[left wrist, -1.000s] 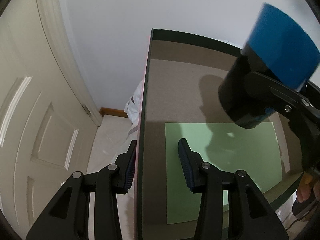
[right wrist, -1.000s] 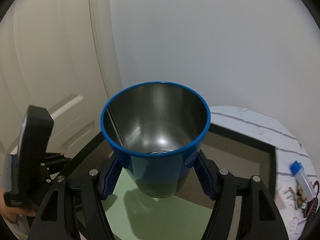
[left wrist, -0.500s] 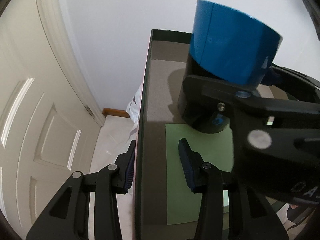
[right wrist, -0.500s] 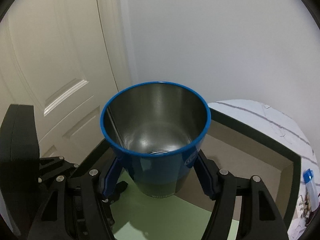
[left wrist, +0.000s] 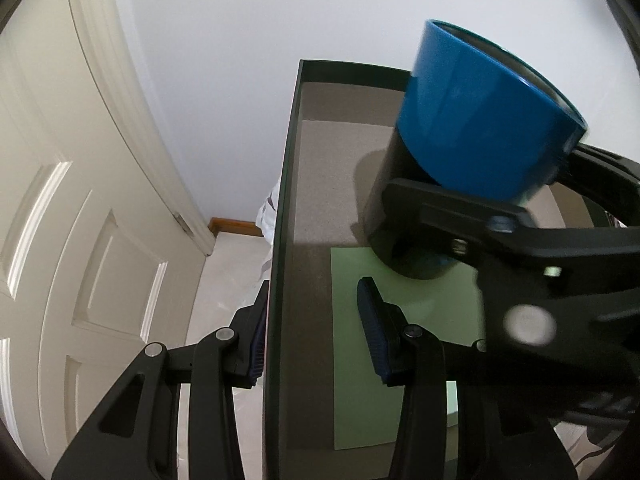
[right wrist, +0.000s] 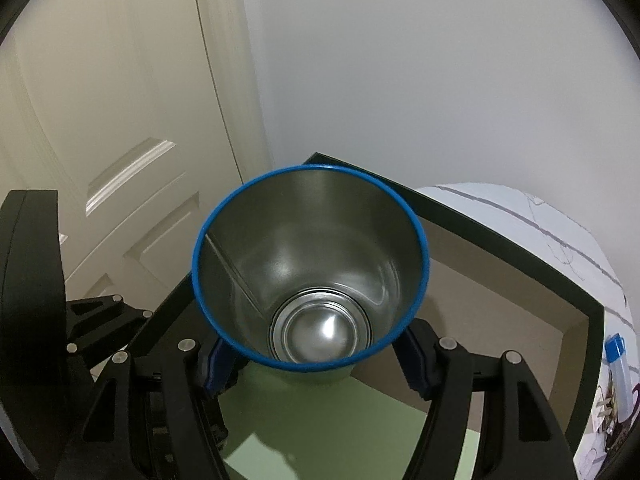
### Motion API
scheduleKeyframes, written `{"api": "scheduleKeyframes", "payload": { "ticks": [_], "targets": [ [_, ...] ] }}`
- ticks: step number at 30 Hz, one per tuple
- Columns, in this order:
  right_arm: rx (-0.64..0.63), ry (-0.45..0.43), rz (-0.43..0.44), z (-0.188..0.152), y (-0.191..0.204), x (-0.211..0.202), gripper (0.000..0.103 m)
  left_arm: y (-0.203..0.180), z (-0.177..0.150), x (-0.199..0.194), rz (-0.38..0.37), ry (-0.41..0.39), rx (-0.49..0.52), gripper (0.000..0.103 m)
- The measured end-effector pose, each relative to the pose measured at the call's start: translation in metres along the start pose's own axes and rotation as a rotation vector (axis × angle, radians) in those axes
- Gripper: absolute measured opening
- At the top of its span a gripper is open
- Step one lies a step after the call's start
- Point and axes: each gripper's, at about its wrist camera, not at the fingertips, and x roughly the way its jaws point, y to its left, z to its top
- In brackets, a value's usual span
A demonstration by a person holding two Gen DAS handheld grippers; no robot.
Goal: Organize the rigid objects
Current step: 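Lower the tumbler onto the green paper and open the right tool, then move the right tool back toward the white charger plug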
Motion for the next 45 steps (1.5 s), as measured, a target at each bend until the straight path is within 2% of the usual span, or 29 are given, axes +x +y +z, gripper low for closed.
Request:
{"api": "scheduleKeyframes", "payload": {
  "ticks": [9,12,16,20,26,29,32,36,38,41,45],
  "targets": [
    [0.024,-0.031,0.029,-0.012,-0.001,-0.022,0.071,-0.004,0.000,-0.001,0.005,-0.001,0.008,0.043],
    [0.013,-0.063,0.015,-0.022,-0.003,-0.039,0.078,-0.004,-0.001,0.000,0.007,-0.002,0.011,0.043],
    [0.046,-0.119,0.041,-0.034,-0.014,-0.063,0.078,-0.005,-0.002,-0.001,0.008,-0.004,0.015,0.043],
    [0.085,-0.156,0.031,-0.049,-0.029,-0.086,0.078,-0.007,-0.002,-0.001,0.009,-0.004,0.034,0.043],
    [0.186,-0.250,-0.082,-0.094,-0.074,-0.134,0.078,-0.011,-0.002,-0.002,0.006,-0.004,0.075,0.043],
    [0.262,-0.288,-0.196,-0.122,-0.109,-0.161,0.078,-0.014,-0.003,-0.004,0.005,-0.010,0.092,0.041],
    [0.380,-0.303,-0.259,-0.148,-0.153,-0.181,0.078,-0.013,-0.003,-0.004,0.001,-0.013,0.090,0.041],
    [0.499,-0.295,-0.334,-0.178,-0.202,-0.199,0.079,-0.014,-0.004,-0.006,0.002,-0.013,0.090,0.041],
    [0.535,-0.283,-0.404,-0.192,-0.223,-0.203,0.079,-0.015,-0.004,-0.007,0.000,-0.013,0.090,0.041],
    [0.557,-0.240,-0.487,-0.205,-0.243,-0.200,0.079,-0.013,-0.004,-0.007,0.001,-0.012,0.095,0.041],
    [0.602,-0.210,-0.534,-0.227,-0.267,-0.198,0.079,-0.014,-0.004,-0.010,0.013,-0.009,0.096,0.041]
  ]
}}
